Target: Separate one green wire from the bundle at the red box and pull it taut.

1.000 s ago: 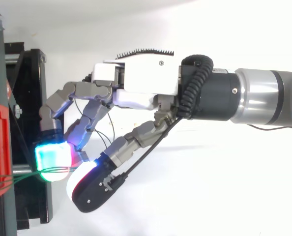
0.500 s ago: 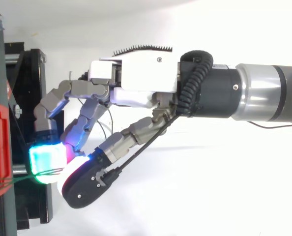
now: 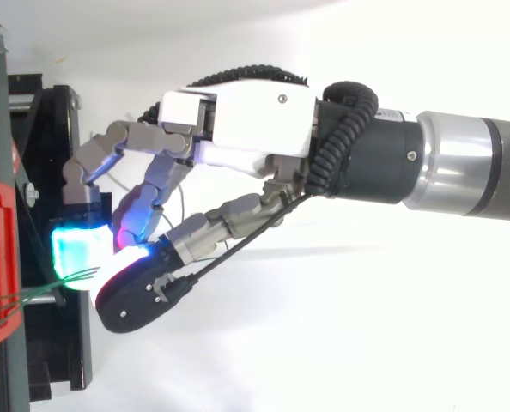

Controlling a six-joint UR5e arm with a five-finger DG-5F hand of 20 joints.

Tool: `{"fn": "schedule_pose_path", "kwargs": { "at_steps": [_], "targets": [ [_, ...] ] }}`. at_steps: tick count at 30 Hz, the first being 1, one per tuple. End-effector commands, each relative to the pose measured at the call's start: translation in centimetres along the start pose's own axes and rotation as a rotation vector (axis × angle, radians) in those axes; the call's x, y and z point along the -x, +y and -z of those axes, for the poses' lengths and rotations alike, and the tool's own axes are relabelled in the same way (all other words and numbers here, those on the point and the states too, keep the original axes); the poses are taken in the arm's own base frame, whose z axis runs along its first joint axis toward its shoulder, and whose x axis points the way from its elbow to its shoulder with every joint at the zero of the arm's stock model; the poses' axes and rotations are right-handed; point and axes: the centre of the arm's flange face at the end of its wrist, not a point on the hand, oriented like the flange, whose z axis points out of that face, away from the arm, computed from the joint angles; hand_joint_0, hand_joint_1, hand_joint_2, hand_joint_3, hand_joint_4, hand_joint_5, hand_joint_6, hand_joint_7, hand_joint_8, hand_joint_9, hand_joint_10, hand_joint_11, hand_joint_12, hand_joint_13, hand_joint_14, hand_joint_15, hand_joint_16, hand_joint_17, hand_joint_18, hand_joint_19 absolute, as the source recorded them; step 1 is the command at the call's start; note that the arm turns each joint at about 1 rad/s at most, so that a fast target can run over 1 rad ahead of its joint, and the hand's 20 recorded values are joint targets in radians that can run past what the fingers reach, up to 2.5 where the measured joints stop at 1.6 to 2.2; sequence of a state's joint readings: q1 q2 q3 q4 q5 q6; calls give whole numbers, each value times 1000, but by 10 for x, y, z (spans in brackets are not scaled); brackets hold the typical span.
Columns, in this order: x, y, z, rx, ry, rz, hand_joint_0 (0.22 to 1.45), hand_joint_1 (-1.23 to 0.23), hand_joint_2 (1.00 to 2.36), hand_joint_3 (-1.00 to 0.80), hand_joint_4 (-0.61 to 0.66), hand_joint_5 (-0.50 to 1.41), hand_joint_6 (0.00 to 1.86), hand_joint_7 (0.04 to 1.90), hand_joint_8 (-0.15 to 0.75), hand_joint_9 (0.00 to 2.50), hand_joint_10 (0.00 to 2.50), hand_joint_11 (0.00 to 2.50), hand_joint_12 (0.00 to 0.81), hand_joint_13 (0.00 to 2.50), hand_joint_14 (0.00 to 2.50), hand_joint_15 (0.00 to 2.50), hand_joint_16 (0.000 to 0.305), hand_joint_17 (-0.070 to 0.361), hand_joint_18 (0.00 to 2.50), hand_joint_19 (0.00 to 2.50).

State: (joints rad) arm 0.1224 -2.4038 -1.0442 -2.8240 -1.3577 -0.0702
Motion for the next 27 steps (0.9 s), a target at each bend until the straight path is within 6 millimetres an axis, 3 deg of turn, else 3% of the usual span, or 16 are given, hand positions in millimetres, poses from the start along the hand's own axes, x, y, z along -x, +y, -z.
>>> {"fn": "schedule_pose_path", "kwargs": {
  "at_steps": [1, 12, 17, 19, 22, 25, 27],
  "targets": [
    [0, -4, 2, -7, -4, 6, 631, -707, 1000, -489, 50, -185, 862, 955, 267, 1223, 22, 1229, 360, 939, 23, 650, 50, 112, 810, 576],
    [-1, -4, 1, 0, 2, 7, 636, -717, 1001, -500, 59, -185, 879, 943, 255, 1293, 20, 1327, 365, 987, 24, 689, 51, 115, 841, 581],
    [-5, -3, 1, -3, 13, 9, 673, -807, 1020, -267, -19, -195, 920, 1054, 251, 1255, 17, 1365, 366, 976, 24, 695, 51, 116, 842, 578],
    [-5, -3, 2, -4, 14, 9, 691, -849, 1021, -251, -6, -201, 933, 1082, 248, 1224, 16, 1358, 365, 973, 24, 697, 52, 116, 840, 576],
    [-4, 7, 5, -9, 22, 15, 722, -871, 1019, -281, -12, -209, 949, 993, 249, 1204, 15, 1349, 361, 954, 22, 687, 51, 115, 823, 566],
    [-2, 13, 8, -21, 24, 27, 760, -887, 1003, -468, 30, -208, 944, 927, 252, 1190, 15, 1336, 359, 945, 24, 692, 51, 114, 820, 558],
    [1, 13, 9, -30, 21, 33, 753, -899, 1000, -500, 41, -205, 939, 932, 254, 1189, 16, 1338, 355, 945, 22, 682, 50, 113, 824, 542]
  ]
}}
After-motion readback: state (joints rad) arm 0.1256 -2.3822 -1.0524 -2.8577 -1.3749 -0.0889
